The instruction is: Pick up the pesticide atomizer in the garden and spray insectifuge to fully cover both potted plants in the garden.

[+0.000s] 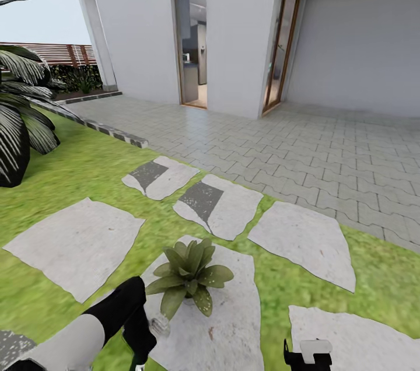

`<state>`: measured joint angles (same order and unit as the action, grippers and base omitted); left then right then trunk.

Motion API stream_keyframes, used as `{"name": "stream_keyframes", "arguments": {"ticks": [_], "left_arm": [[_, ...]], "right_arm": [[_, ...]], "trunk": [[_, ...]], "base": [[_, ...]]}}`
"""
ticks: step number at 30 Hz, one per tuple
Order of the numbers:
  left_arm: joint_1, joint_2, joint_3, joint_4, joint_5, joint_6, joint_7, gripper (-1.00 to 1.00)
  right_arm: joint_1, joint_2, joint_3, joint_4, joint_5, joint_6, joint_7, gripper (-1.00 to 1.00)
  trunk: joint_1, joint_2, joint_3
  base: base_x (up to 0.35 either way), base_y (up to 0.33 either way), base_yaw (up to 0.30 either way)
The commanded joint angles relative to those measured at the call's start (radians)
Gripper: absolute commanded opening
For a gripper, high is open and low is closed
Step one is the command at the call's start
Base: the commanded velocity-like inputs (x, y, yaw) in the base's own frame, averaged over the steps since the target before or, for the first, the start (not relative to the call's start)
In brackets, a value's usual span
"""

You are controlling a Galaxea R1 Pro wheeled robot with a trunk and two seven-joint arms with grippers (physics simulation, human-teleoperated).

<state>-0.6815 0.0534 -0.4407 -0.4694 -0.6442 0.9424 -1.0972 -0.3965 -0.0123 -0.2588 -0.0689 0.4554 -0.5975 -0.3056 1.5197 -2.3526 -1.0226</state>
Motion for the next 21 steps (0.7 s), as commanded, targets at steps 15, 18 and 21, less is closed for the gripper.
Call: {"name": "stream_keyframes", "arguments": {"ticks": [15, 18, 21], "left_arm": [[-0.187, 0.002, -0.094, -0.023, -0.124, 0.01, -0.226, -1.0], [-0.181, 0.007, -0.136, -0.024, -0.172, 0.008, -0.304, -1.0], [-0.175, 0.013, -0.144, -0.023, -0.205, 0.006, -0.319, -1.0]], "right_arm": [[-0.001, 0.0, -0.005, 0.001, 0.011, -0.002, -0.005, 1.0], [-0.001, 0.0, -0.005, 0.001, 0.01, -0.002, -0.005, 1.0], [-0.001, 0.0, -0.005, 0.001, 0.01, -0.002, -0.005, 1.0]], "trunk": [[0.0, 0.0, -0.001], [0.0, 0.0, -0.001], [0.0, 0.0, -0.001]], "base": [[0.0, 0.0, 0.0], [0.0, 0.0, 0.0], [0.0, 0.0, 0.0]]}}
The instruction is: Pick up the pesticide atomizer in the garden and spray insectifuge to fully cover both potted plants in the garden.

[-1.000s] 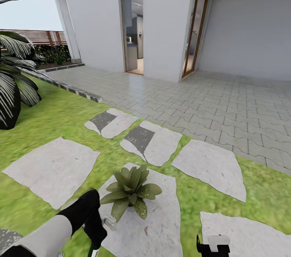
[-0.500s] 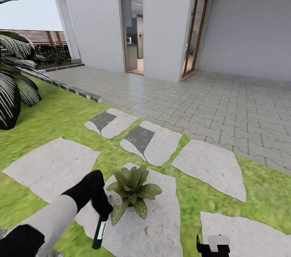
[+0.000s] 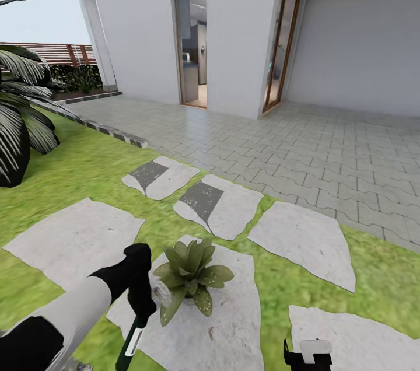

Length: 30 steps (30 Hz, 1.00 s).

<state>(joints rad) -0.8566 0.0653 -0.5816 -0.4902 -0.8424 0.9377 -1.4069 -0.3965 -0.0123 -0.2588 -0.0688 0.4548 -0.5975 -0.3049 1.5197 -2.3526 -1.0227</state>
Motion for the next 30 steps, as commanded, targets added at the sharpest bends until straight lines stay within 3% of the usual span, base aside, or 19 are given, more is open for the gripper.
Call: {"name": "stream_keyframes", "arguments": {"ticks": [1, 5, 10, 17, 25, 30], "left_arm": [[0.0, 0.001, -0.003, -0.002, -0.01, 0.01, -0.011, -1.0], [-0.004, -0.013, -0.003, -0.012, -0.012, 0.013, -0.014, -1.0], [-0.022, -0.057, -0.001, -0.016, -0.012, 0.024, -0.014, -1.0], [-0.02, -0.054, 0.003, -0.013, -0.009, 0.023, -0.015, -1.0], [-0.019, -0.044, 0.012, -0.012, -0.004, 0.022, -0.015, -1.0], [-0.033, -0.047, 0.01, -0.015, -0.002, 0.025, -0.018, -1.0]], "right_arm": [[-0.001, 0.0, -0.005, 0.001, 0.011, -0.002, -0.006, 1.0], [-0.001, 0.0, -0.005, 0.001, 0.011, -0.002, -0.006, 1.0], [-0.001, 0.0, -0.005, 0.001, 0.01, -0.002, -0.006, 1.0], [-0.001, 0.0, -0.005, 0.001, 0.01, -0.002, -0.006, 1.0], [-0.001, 0.0, -0.005, 0.0, 0.01, -0.002, -0.006, 1.0], [-0.001, 0.001, -0.005, 0.001, 0.01, -0.002, -0.006, 1.0]], "trunk": [[0.0, 0.0, -0.001], [0.0, 0.0, -0.001], [0.0, 0.0, -0.001], [0.0, 0.0, -0.001], [0.0, 0.0, -0.001], [0.0, 0.0, -0.001]], "base": [[0.0, 0.0, 0.0], [0.0, 0.0, 0.0], [0.0, 0.004, 0.0], [0.0, 0.196, 0.0], [0.0, 0.016, -0.004], [0.0, 0.0, -0.203]]}}
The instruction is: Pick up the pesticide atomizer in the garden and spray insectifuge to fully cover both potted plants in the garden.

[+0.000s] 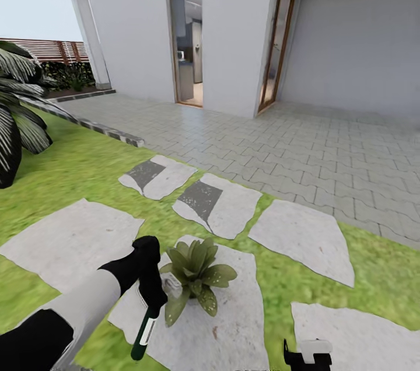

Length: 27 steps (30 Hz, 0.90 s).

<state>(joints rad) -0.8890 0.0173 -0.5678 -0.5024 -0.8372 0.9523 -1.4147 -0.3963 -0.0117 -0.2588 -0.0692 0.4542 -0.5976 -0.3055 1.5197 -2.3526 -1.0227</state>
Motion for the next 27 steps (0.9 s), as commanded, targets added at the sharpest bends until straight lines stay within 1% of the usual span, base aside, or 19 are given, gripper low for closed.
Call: {"name": "stream_keyframes", "arguments": {"ticks": [1, 2, 3, 6, 7, 12, 19, 23, 27], "left_arm": [[-0.004, -0.002, -0.004, -0.003, -0.007, 0.011, -0.01, -1.0], [-0.011, -0.004, -0.004, -0.003, -0.006, 0.012, -0.011, -1.0], [-0.036, -0.008, -0.005, -0.003, -0.005, 0.012, -0.018, -1.0], [-0.078, -0.005, -0.007, -0.002, -0.009, 0.012, -0.085, -1.0], [-0.082, -0.004, -0.008, -0.002, -0.011, 0.011, -0.098, -1.0], [-0.079, 0.0, -0.014, 0.005, -0.016, 0.005, -0.116, -1.0], [-0.072, -0.008, -0.017, 0.012, -0.019, 0.0, -0.113, -1.0], [-0.072, -0.008, -0.017, 0.013, -0.017, 0.003, -0.115, -1.0], [-0.069, -0.008, -0.014, 0.014, -0.017, 0.002, -0.113, -1.0]], "right_arm": [[-0.001, 0.001, -0.005, 0.002, 0.011, -0.002, -0.006, 1.0], [-0.001, 0.001, -0.005, 0.002, 0.011, -0.002, -0.006, 1.0], [-0.001, 0.001, -0.005, 0.002, 0.011, -0.002, -0.006, 1.0], [-0.001, 0.001, -0.005, 0.001, 0.011, -0.002, -0.006, 1.0], [-0.001, 0.001, -0.005, 0.001, 0.011, -0.002, -0.006, 1.0], [-0.001, 0.0, -0.005, 0.0, 0.012, -0.002, -0.006, 1.0], [-0.001, -0.001, -0.005, 0.0, 0.012, -0.002, -0.006, 1.0], [-0.001, -0.001, -0.005, 0.0, 0.012, -0.002, -0.006, 1.0], [-0.001, 0.0, -0.005, 0.001, 0.012, -0.003, -0.006, 1.0]], "trunk": [[0.0, 0.0, -0.001], [0.0, 0.0, -0.001], [0.0, 0.0, -0.001], [0.0, 0.0, -0.001], [0.0, 0.0, -0.001], [0.0, 0.0, -0.001], [0.0, 0.0, -0.001], [0.0, 0.0, -0.001], [0.0, 0.0, -0.001]], "base": [[0.0, 0.0, -0.213], [0.0, 0.0, -0.142], [0.0, 0.0, -0.058], [0.0, 0.0, -0.019], [0.0, 0.0, -0.006], [-0.038, 0.038, -0.002], [-0.179, 0.221, 0.0], [-0.027, 0.296, 0.0], [-0.003, 0.106, 0.0]]}}
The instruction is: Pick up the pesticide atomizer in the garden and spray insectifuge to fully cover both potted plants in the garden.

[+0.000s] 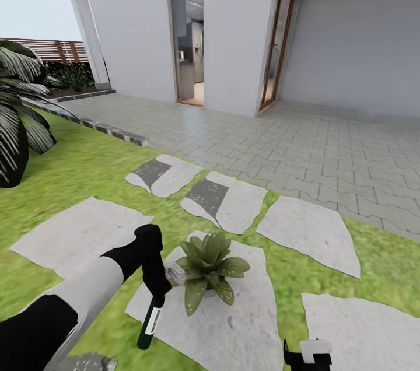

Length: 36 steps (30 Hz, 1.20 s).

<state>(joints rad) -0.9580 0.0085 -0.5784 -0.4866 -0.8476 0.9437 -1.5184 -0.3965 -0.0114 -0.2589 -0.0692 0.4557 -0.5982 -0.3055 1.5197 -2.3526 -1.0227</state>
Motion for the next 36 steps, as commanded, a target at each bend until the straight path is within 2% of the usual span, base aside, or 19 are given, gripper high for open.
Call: {"name": "stream_keyframes", "arguments": {"ticks": [1, 5, 7, 12, 16, 19, 21, 27, 36], "left_arm": [[0.011, 0.0, -0.003, -0.002, -0.008, 0.01, -0.009, -1.0], [0.071, -0.001, -0.003, -0.003, -0.013, 0.006, 0.028, -1.0], [0.085, -0.001, -0.002, -0.002, -0.013, 0.005, 0.052, -1.0], [0.092, 0.001, -0.001, -0.009, -0.014, 0.006, 0.061, -1.0], [0.097, 0.019, 0.0, -0.002, -0.015, 0.005, 0.071, -1.0], [0.129, 0.038, 0.003, -0.001, -0.013, 0.004, 0.09, -1.0], [0.147, 0.041, 0.003, -0.003, -0.012, 0.003, 0.094, -1.0], [0.156, 0.032, 0.007, -0.015, -0.007, 0.006, 0.103, -1.0], [0.157, 0.03, 0.007, -0.014, -0.006, 0.006, 0.116, -1.0]], "right_arm": [[-0.001, 0.0, -0.005, 0.002, 0.011, -0.002, -0.006, 1.0], [-0.001, 0.001, -0.005, 0.002, 0.011, -0.003, -0.006, 1.0], [-0.001, 0.001, -0.005, 0.002, 0.011, -0.003, -0.006, 1.0], [-0.001, 0.001, -0.005, 0.002, 0.011, -0.003, -0.006, 1.0], [-0.001, 0.001, -0.005, 0.002, 0.011, -0.003, -0.006, 1.0], [-0.001, 0.0, -0.005, 0.002, 0.011, -0.003, -0.006, 1.0], [-0.001, 0.0, -0.005, 0.002, 0.011, -0.003, -0.006, 1.0], [-0.001, -0.001, -0.005, 0.001, 0.011, -0.003, -0.006, 1.0], [-0.001, 0.0, -0.005, 0.001, 0.011, -0.003, -0.006, 1.0]], "trunk": [[0.0, 0.0, -0.001], [0.0, 0.0, -0.001], [0.0, 0.0, -0.001], [0.0, 0.0, -0.001], [0.0, 0.0, -0.001], [0.0, 0.0, -0.001], [0.0, 0.0, -0.001], [0.0, 0.0, -0.001], [0.0, 0.0, -0.001]], "base": [[-0.001, 0.021, 0.0], [0.0, 0.006, 0.0], [0.0, 0.0, 0.0], [0.0, 0.0, 0.0], [0.0, 0.0, 0.0], [0.0, 0.0, 0.0], [0.0, 0.0, 0.0], [0.097, 0.047, -0.021], [0.21, 0.135, -0.215]]}}
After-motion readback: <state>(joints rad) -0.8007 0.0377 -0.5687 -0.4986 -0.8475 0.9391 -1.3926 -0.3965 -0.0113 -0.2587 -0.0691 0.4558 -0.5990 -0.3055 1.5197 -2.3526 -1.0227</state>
